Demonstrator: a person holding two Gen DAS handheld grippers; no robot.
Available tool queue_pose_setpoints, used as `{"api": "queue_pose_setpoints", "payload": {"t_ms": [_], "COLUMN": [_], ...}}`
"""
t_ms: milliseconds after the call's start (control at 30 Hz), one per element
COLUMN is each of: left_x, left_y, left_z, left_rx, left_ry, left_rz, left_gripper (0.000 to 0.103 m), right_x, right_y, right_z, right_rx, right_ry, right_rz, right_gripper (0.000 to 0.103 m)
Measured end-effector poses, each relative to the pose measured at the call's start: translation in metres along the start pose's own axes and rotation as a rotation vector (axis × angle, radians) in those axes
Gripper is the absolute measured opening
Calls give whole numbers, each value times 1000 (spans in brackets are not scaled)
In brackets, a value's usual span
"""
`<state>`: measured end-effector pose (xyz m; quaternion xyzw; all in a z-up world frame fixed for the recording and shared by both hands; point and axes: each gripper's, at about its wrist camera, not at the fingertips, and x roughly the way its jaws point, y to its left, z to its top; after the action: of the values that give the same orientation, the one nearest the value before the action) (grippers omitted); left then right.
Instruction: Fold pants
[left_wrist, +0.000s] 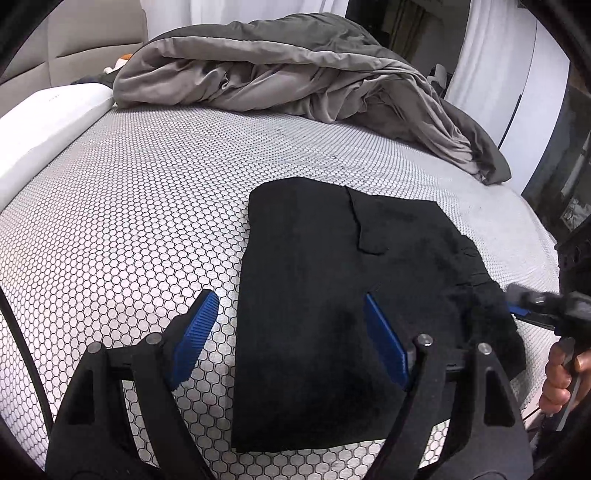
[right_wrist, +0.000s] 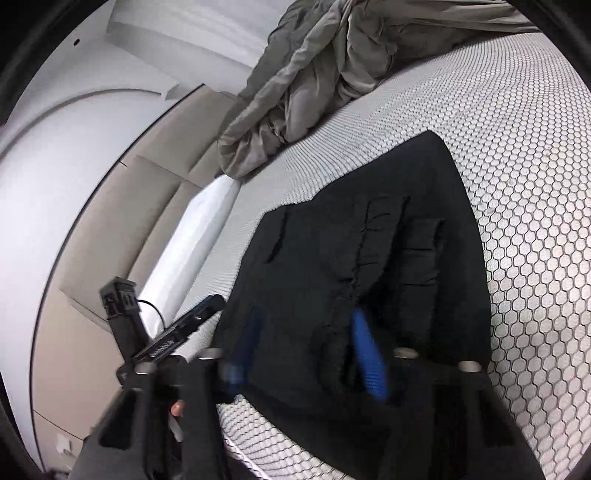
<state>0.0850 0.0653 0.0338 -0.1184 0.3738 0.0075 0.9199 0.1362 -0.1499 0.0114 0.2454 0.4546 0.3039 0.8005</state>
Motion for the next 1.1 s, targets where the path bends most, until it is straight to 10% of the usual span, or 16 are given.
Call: {"api": "queue_pose_setpoints", "payload": {"t_ms": [67, 300, 467, 667, 967, 1100], "left_x": [1, -3, 6, 9, 12, 15], "left_y": [0, 3, 0, -1, -10, -10], "left_z": [0, 3, 1, 3, 0, 1], "left_rx": [-3, -17, 17, 29, 60, 67], "left_ry": [4, -13, 18, 17, 34, 41], "left_rz": [3, -2, 18, 26, 20, 17], "left_gripper": [78, 78, 78, 78, 78, 78], "right_x": [5, -34, -15, -36, -41, -28], "right_y": [2, 25, -4, -17, -13, -6], "right_z": [-1, -9, -26, -21, -16, -21], "right_rx": [-14, -117, -127, -42, 17, -32], "right_ry": [12, -44, 89, 35, 36, 60], "right_rz": [-53, -60, -292, -211, 35, -16], "right_gripper": [6, 5, 10, 52, 52, 52]}}
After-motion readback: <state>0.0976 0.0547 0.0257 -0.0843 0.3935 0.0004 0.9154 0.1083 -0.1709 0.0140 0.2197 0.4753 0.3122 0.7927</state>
